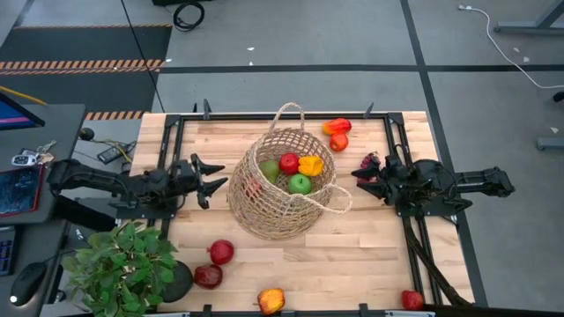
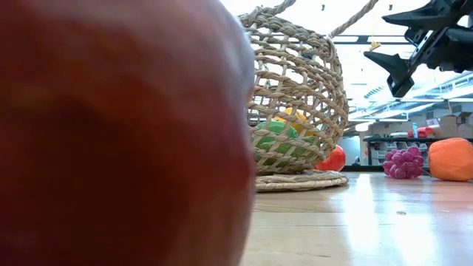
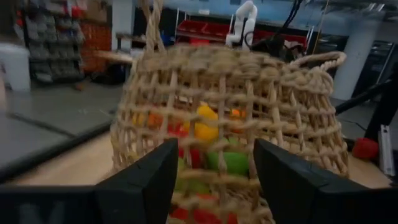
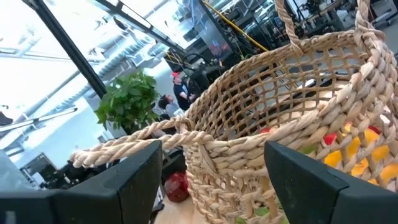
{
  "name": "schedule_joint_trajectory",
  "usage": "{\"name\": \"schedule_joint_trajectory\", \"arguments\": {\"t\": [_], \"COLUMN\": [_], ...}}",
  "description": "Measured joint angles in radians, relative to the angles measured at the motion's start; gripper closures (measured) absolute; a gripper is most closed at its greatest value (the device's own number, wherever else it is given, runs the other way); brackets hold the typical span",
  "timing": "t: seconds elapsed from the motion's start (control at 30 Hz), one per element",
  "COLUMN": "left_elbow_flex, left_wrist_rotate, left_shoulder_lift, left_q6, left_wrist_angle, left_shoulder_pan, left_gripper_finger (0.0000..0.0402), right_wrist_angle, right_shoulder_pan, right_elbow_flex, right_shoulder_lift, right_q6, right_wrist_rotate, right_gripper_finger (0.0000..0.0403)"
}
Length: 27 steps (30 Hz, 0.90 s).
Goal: Build produce basket
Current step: Put the red apple into the basket
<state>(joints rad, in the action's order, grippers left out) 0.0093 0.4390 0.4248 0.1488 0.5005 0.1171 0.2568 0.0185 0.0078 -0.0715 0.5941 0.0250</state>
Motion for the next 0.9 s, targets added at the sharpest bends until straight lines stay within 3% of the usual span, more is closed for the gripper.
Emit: {"name": "schedule_joint_trajectory", "arguments": {"t": [0.2,0.37,0.57,0.63,0.77,0.83,0.9], "left_elbow_flex": [0.0,0.0,0.0,0.0,-0.001,-0.001,-0.001], "left_wrist_rotate": [0.001,0.001,0.001,0.001,0.001,0.001,0.001], "left_shoulder_lift": [0.0,0.0,0.0,0.0,0.0,0.0,0.0], "left_q6": [0.076,-0.013,-0.056,-0.056,-0.056,-0.056,-0.056], "left_wrist_angle": [-0.058,-0.059,-0.059,-0.059,-0.059,-0.059,-0.058], "left_shoulder_pan": [0.0,0.0,0.0,0.0,0.0,0.0,0.0], "left_gripper_finger": [0.0195,0.0193,0.019,0.0192,0.0195,0.0195,0.0193], "right_wrist_angle": [0.13,0.189,0.152,0.129,0.078,-0.035,-0.184], "right_shoulder_pan": [-0.001,-0.001,-0.002,-0.002,-0.008,-0.024,-0.043], "right_elbow_flex": [0.0,0.083,0.136,0.137,0.176,0.239,0.311], "right_shoulder_lift": [0.0,0.0,0.0,0.0,-0.003,-0.02,-0.063], "right_q6": [-0.191,-0.411,-0.517,-0.588,-0.644,-0.651,-0.586], "right_wrist_rotate": [-0.024,-0.136,-0.146,-0.075,0.337,0.423,0.44], "right_gripper_finger": [0.0118,0.0118,0.0118,0.0118,0.0118,0.0118,0.0118]}}
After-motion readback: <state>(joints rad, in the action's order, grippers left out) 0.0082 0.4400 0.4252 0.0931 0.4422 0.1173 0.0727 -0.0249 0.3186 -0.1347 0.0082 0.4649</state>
